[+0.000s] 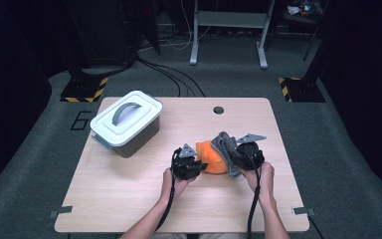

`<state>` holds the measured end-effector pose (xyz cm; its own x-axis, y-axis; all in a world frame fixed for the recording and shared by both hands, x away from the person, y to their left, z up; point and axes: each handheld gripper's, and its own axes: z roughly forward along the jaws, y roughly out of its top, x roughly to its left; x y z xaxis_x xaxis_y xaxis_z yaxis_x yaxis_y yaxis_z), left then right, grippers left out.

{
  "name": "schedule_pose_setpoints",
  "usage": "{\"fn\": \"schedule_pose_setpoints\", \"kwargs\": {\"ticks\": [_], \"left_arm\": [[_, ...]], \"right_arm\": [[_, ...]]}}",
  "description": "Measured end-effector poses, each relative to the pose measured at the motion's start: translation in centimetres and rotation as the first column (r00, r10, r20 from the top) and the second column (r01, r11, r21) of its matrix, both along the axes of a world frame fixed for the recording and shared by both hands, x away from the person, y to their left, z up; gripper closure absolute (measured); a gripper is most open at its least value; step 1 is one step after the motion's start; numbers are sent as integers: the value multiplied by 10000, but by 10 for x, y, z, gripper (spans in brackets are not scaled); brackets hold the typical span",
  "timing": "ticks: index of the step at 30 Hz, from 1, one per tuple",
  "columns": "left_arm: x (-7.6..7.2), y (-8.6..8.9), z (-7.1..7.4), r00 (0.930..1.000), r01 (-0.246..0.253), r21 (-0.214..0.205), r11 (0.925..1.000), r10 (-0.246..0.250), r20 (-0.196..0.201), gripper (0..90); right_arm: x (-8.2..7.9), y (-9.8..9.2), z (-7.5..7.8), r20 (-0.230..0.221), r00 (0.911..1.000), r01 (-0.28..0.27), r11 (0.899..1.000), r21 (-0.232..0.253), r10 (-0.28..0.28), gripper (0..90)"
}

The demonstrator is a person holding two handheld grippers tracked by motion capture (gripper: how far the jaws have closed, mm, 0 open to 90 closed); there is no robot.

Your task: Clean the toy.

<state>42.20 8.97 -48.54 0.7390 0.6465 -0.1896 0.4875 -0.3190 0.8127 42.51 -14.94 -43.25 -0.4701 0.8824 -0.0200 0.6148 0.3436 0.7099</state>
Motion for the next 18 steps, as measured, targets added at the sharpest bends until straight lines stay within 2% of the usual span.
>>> {"fn": "schedule_pose_setpoints", "kwargs": {"ticks": [4, 7, 8, 11, 13, 15, 18], "left_arm": [[1, 1, -1, 10000, 48, 12, 10000, -48, -30, 788], [1, 1, -1, 10000, 86, 51, 9999, -86, -2, 787], [1, 1, -1, 10000, 60, -31, 10000, -60, -38, 787], [0, 1, 0, 9999, 87, 88, 9999, -87, 56, 776], [-1, 1, 0, 9997, 134, 156, 9998, -137, 216, 723], [-3, 0, 0, 9987, 96, 404, 9991, -116, 496, 625], [-10, -2, -2, 9925, -104, 1041, 9945, -25, 1226, 499]], "right_arm": [[9, -14, -13, -367, 9972, 646, 9978, -169, -652, 736], [14, -21, -22, -557, 9959, 724, 9970, 256, -709, 736], [14, -21, -22, -641, 9947, 821, 9963, 252, -804, 736], [14, -20, -22, -600, 9955, 743, 9969, 246, -727, 736], [14, -20, -22, -594, 9955, 752, 9969, 232, -738, 735], [15, -21, -22, -573, 9956, 750, 9970, 196, -738, 735], [15, -21, -21, -569, 9954, 782, 9968, 166, -772, 735]]}}
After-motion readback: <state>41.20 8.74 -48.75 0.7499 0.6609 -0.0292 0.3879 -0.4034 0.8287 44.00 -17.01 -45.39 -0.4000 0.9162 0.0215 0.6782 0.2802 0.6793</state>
